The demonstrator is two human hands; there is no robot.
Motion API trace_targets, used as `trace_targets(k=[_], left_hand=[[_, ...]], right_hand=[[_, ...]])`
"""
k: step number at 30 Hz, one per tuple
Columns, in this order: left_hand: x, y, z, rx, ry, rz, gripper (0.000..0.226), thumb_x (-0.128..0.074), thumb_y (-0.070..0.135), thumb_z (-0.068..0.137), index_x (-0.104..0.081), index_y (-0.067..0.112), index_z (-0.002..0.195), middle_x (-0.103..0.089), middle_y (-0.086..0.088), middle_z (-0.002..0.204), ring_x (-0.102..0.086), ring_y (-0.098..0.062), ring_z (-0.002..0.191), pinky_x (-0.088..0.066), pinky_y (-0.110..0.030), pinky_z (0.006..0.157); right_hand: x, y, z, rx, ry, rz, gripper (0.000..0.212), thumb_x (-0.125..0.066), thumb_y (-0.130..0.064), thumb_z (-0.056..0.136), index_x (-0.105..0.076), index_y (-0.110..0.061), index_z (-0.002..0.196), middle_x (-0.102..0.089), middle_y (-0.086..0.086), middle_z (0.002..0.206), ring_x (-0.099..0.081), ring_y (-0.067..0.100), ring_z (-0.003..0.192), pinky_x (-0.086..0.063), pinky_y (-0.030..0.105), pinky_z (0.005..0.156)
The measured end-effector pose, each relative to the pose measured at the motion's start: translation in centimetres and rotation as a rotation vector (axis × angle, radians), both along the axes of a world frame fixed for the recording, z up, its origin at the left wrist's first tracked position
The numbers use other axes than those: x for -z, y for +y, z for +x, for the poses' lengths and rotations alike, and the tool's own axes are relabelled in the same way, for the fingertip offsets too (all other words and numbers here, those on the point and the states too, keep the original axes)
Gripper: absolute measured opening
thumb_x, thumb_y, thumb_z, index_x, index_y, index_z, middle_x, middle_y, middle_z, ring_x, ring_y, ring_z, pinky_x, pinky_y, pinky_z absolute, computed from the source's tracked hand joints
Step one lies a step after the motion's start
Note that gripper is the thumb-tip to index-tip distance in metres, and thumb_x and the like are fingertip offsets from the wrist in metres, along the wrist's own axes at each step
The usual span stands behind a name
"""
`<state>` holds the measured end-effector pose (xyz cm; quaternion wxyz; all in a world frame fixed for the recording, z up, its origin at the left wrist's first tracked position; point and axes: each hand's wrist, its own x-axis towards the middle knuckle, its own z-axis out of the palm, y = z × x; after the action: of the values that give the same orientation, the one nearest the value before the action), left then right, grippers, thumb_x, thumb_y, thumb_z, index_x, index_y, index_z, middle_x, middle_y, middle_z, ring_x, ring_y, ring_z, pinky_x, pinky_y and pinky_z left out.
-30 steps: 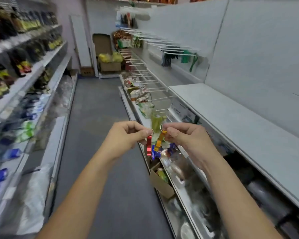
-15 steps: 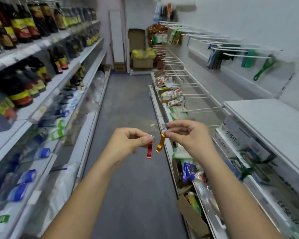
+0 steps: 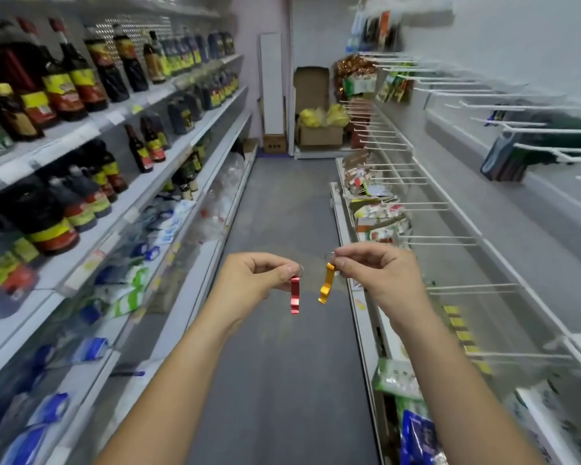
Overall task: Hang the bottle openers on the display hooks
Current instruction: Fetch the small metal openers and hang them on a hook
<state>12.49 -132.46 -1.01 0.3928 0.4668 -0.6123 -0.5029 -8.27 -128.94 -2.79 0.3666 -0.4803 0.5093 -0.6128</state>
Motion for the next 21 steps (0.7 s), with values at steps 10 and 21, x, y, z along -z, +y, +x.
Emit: trace_targets(k=[10, 21], left_hand=[[2.6, -23.1, -4.5, 0.040, 0.078, -0.021, 0.005, -0.076, 0.016, 0.084, -0.080, 0.012, 0.086, -0.078, -0.003, 0.079, -0.074, -0.014, 0.070, -0.042, -0.011, 0.053], [2.8, -48.0, -13.8, 0.198, 0.073, -0.025, 0.007, -0.075, 0.014, 0.086, -0.080, 0.010, 0.089, -0.079, -0.007, 0.083, -0.073, -0.014, 0.071, -0.052, -0.020, 0.059]], right_hand=[[1.7, -20.8, -3.8, 0.085, -0.036, 0.028, 0.018, -0.077, 0.004, 0.079, -0.075, -0.003, 0.095, -0.077, 0.011, 0.082, -0.072, 0.018, 0.075, -0.061, 0.030, 0.074], [1.2, -41.8, -10.9, 0.281, -0.045, 0.018, 0.019, -0.081, 0.000, 0.076, -0.076, -0.007, 0.094, -0.077, 0.015, 0.087, -0.073, 0.021, 0.081, -0.060, 0.032, 0.080]])
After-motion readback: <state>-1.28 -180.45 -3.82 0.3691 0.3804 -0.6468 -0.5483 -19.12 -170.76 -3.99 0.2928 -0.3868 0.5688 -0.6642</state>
